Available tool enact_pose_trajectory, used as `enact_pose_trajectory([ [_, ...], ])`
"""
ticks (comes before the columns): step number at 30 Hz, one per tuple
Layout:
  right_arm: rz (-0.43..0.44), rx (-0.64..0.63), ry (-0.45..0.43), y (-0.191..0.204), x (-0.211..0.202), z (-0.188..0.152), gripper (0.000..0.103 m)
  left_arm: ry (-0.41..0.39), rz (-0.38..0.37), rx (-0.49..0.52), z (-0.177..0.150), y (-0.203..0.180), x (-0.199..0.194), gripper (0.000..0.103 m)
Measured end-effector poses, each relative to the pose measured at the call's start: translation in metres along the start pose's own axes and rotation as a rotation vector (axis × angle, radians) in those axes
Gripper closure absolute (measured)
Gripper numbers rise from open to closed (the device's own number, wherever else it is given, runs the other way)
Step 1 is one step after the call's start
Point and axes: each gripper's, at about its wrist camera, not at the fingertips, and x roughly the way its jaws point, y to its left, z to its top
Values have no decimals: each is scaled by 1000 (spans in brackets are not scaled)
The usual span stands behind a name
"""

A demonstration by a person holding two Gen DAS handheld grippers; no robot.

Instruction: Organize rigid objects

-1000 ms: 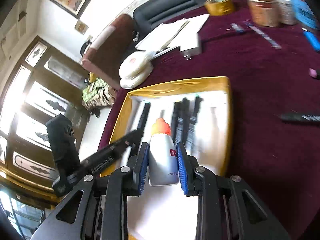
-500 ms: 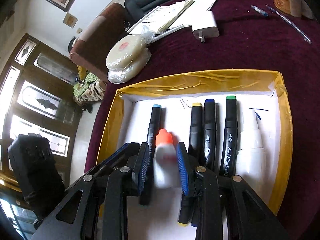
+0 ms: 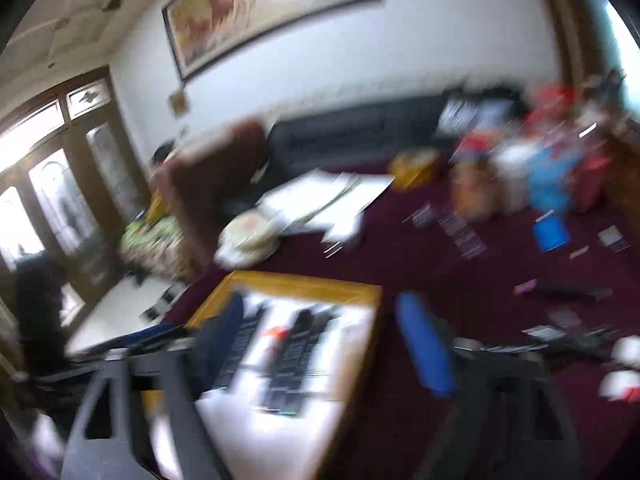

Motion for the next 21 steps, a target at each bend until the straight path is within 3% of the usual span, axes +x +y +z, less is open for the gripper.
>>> enact_pose_trajectory([
  [1, -34, 3, -29, -11, -10, -2, 7, -4, -29, 32, -7, -19, -7, 33],
  [3, -119, 34, -54, -49, -28, -6, 7, -8, -88, 81, -20, -50, -16, 23],
  [6, -234, 174, 37, -136, -40, -11, 8, 6, -183, 137, -48, -91, -22, 21],
  [9, -314, 339, 71, -212, -57, -21, 21, 76, -262, 158, -77, -123, -9, 21],
  [12, -392, 407, 111, -269, -67, -32, 33, 171, -300, 179, -102, -147, 12, 21],
  [13, -400, 408, 126, -277, -69, -34, 44, 194, -296, 188, -109, -154, 18, 21],
  [14, -405, 411, 158, -286, -65, -37, 49, 209, -291, 194, -112, -158, 22, 21],
  [18, -366, 418, 198, -302, -46, -33, 50, 240, -268, 189, -118, -164, 31, 21],
  [21, -301, 351, 238, -288, -15, -17, 50, 229, -236, 171, -115, -160, 34, 21],
])
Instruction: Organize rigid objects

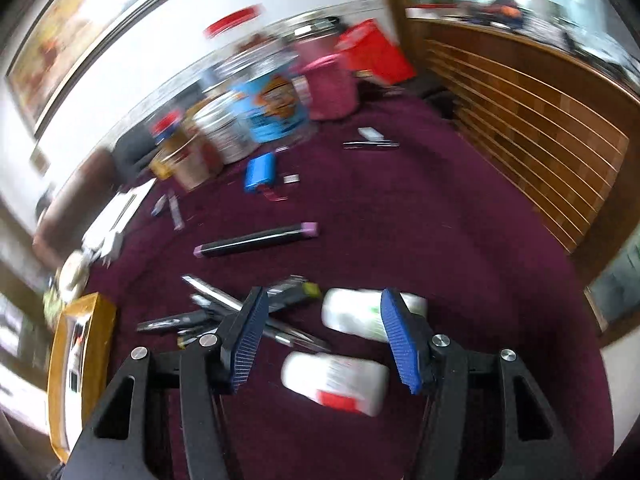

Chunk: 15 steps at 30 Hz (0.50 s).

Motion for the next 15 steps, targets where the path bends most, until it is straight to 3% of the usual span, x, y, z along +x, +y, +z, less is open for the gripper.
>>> enact_pose_trajectory([
  [7, 104, -85, 164, 66, 67, 4, 50, 9, 37, -46, -3, 13, 5, 21],
  [11, 305, -99, 283, 85, 76, -22, 52, 13, 38, -56, -4, 21, 6, 21],
  [15, 443, -179, 377, 101, 62, -63, 52, 22, 23, -76, -6, 26, 10, 21],
])
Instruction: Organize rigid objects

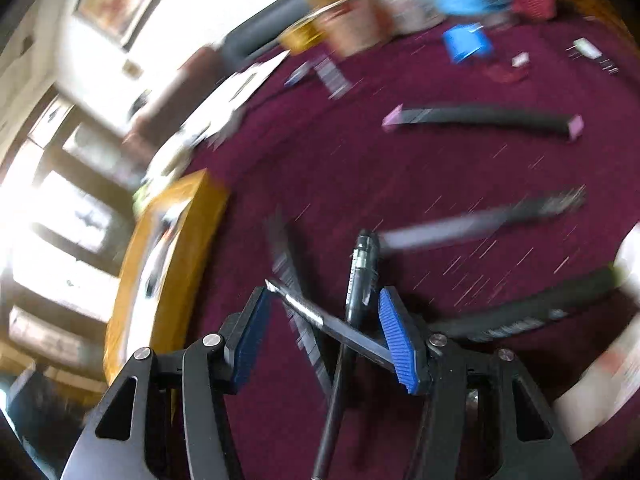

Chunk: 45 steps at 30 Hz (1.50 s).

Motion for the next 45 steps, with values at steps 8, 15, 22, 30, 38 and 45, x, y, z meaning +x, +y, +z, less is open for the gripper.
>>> enact_pose_trajectory([
  [8, -8, -38, -150, 5, -43, -42, 52, 10, 4, 13, -6, -9, 0, 21],
  [15, -131, -87, -177, 3, -58, -67, 52, 8, 22, 3, -1, -17, 0, 21],
  [22, -157, -31, -342, -22, -83, -60, 52, 4, 53, -61, 39, -19, 31, 21],
  [30, -93, 95, -394, -61, -93, -63, 52, 21, 261, -87, 94, -3, 101, 22],
  [38, -90, 85, -362, -58, -87, -65, 52, 78, 476, 46, 100, 2, 142, 30],
  [45, -88, 93, -351, -61, -84, -65, 52, 116, 458, 183, 63, -17, 121, 41],
])
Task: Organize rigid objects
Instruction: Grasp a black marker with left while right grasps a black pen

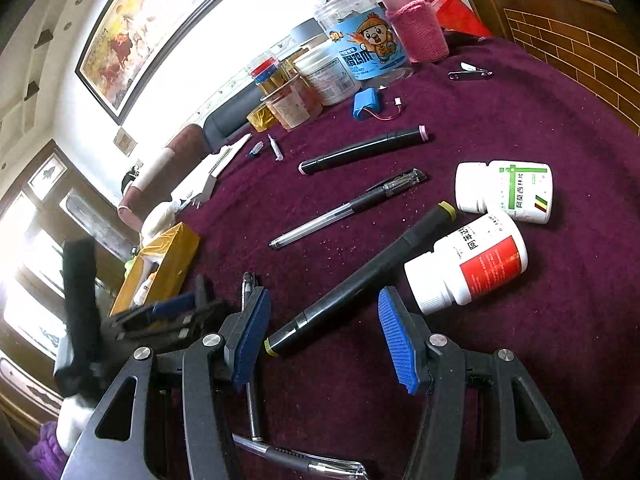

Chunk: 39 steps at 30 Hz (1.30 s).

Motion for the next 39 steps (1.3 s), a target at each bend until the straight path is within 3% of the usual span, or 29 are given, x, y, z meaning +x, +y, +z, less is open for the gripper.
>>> enact_pose_trajectory([
  [5, -15, 5, 11, -1, 3, -1, 52, -35, -13, 17, -8, -14, -5, 40],
  [6, -17, 9, 12, -1, 4, -1, 52, -40, -23, 41, -8, -18, -5, 55],
  [9, -21, 24, 16, -5, 5, -1, 52, -47, -80, 116, -12, -27, -13, 88],
  [10, -21, 32, 16, -6, 5, -1, 52, -31, -102, 135, -15, -29, -16, 89],
  [17, -25, 36, 13, -7, 6, -2, 52, -28, -106, 150, -26, -22, -24, 88],
  [22, -29, 32, 12, -7, 6, -2, 52, -72, -91, 134, -21, -31, -18, 84],
  [24, -28, 34, 9, -7, 6, -3, 52, -82, -111, 118, -19, -28, -17, 91],
  [28, -29, 36, 6, -7, 7, -3, 52, -97, -217, 27, -29, -9, -30, 91],
  [36, -76, -6, 4, 1, 9, -5, 51, -239, -410, -101, -62, 40, -100, 91],
  [39, -182, -42, 20, 11, 8, -3, 54, -284, -429, -114, -72, 56, -121, 91],
])
